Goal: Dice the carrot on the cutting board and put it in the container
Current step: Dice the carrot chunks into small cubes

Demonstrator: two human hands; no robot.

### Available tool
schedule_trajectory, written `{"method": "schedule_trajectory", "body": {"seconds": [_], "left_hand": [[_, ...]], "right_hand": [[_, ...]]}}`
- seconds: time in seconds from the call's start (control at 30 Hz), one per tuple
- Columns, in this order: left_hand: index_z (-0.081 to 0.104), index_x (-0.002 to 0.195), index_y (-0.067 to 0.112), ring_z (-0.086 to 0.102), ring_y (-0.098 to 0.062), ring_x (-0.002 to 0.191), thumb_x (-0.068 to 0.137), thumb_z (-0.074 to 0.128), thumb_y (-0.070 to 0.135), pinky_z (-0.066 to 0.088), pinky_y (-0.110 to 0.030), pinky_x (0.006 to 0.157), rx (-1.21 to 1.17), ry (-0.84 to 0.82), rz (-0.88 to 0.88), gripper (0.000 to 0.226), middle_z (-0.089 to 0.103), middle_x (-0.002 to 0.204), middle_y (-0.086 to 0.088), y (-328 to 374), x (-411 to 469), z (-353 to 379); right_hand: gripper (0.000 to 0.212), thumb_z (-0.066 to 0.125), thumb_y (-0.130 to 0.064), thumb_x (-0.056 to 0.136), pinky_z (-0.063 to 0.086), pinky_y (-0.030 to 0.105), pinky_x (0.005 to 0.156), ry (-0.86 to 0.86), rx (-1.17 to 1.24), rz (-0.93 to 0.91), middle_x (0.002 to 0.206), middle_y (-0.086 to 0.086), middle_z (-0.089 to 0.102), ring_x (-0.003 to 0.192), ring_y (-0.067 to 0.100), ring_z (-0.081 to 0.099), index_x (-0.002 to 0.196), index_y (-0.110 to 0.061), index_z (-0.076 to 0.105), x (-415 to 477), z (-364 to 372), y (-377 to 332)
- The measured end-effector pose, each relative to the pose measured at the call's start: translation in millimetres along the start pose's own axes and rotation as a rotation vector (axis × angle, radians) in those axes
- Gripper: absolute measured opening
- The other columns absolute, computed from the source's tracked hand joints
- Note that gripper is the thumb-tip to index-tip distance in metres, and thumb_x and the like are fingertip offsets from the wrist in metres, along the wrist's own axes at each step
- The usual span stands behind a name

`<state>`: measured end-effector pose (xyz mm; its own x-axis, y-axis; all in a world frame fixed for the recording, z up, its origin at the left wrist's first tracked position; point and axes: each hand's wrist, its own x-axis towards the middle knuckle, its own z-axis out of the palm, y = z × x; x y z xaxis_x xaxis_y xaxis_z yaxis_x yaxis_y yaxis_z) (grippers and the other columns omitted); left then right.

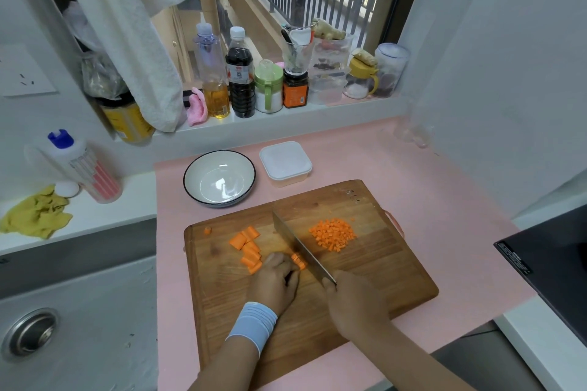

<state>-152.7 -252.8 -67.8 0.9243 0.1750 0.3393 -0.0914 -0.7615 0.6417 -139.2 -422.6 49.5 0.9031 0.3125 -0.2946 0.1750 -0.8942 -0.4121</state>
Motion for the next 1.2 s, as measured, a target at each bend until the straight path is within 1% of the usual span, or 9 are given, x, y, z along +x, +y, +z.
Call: {"method": "schedule_trajectory", "body": {"seconds": [0.23,0.33,0.4,0.47,0.53,0.7,0.8,1.0,1.2], "left_hand": [[0.072,0.078,0.016,0.053,-0.006,0.088,0.076,0.076,0.005,0.043,-0.013,0.078,0.019,0.005,0.013,0.012,0.062,0.085,0.006,-1,-1,1],[0.072,0.079,0.015,0.052,-0.006,0.087,0.076,0.076,0.005,0.039,-0.009,0.08,0.016,0.009,0.017,0.011,0.062,0.084,0.005,-1,-1,1],[0.072,0.078,0.015,0.053,-0.006,0.086,0.076,0.075,0.005,0.042,-0.011,0.078,0.01,0.009,0.019,0.01,0.062,0.083,0.005,-2,-1,2],[0.072,0.076,0.015,0.053,-0.007,0.086,0.077,0.075,0.005,0.047,-0.016,0.076,0.013,0.008,0.018,0.01,0.061,0.082,0.005,-3,0,2],[0.071,0.076,0.014,0.053,-0.007,0.086,0.078,0.074,0.005,0.045,-0.015,0.076,0.01,0.004,0.018,0.01,0.061,0.081,0.005,-3,0,2],[0.071,0.075,0.015,0.054,-0.008,0.085,0.078,0.076,0.006,0.045,-0.016,0.076,0.013,0.0,0.009,0.01,0.062,0.081,0.004,-3,0,2],[0.071,0.075,0.015,0.053,-0.007,0.086,0.077,0.076,0.005,0.042,-0.013,0.078,0.013,0.004,0.001,0.012,0.062,0.081,0.004,-3,-1,1],[0.072,0.077,0.015,0.054,-0.008,0.086,0.078,0.075,0.008,0.045,-0.016,0.075,0.018,0.017,-0.007,0.007,0.063,0.083,0.005,-3,-2,1],[0.072,0.077,0.015,0.056,-0.008,0.087,0.079,0.074,0.01,0.047,-0.019,0.076,0.044,0.007,-0.01,0.005,0.064,0.083,0.005,-7,-4,3]], "right_hand": [[0.029,0.038,-0.038,0.105,0.053,0.038,0.086,-0.042,-0.007,0.038,0.093,-0.008,0.066,0.092,0.015,0.063,0.101,-0.028,0.064,-3,2,3],[0.027,0.038,-0.038,0.105,0.053,0.037,0.086,-0.051,-0.013,0.031,0.094,-0.008,0.065,0.093,0.014,0.063,0.102,-0.028,0.063,-2,4,3],[0.027,0.038,-0.037,0.106,0.053,0.035,0.086,-0.071,-0.001,0.044,0.095,-0.008,0.065,0.093,0.014,0.063,0.103,-0.027,0.063,2,4,2],[0.027,0.039,-0.037,0.105,0.053,0.038,0.088,-0.101,0.005,0.072,0.097,-0.004,0.066,0.095,0.017,0.064,0.102,-0.025,0.063,8,6,1],[0.028,0.04,-0.037,0.104,0.054,0.042,0.088,-0.117,0.017,0.096,0.098,-0.001,0.067,0.095,0.02,0.065,0.101,-0.023,0.064,16,8,-1],[0.029,0.038,-0.037,0.105,0.049,0.034,0.079,-0.082,-0.014,0.072,0.1,0.0,0.066,0.095,0.022,0.063,0.104,-0.021,0.062,25,15,-9],[0.029,0.037,-0.037,0.105,0.048,0.034,0.08,-0.068,-0.02,0.064,0.101,-0.001,0.067,0.098,0.021,0.063,0.104,-0.023,0.062,24,19,-12],[0.024,0.04,-0.036,0.104,0.048,0.032,0.08,-0.007,0.012,0.014,0.091,-0.008,0.062,0.094,0.017,0.062,0.099,-0.028,0.061,12,18,-6],[0.028,0.039,-0.037,0.104,0.048,0.031,0.082,0.018,-0.026,-0.022,0.095,-0.008,0.066,0.094,0.015,0.062,0.101,-0.027,0.064,-2,17,-1]]}}
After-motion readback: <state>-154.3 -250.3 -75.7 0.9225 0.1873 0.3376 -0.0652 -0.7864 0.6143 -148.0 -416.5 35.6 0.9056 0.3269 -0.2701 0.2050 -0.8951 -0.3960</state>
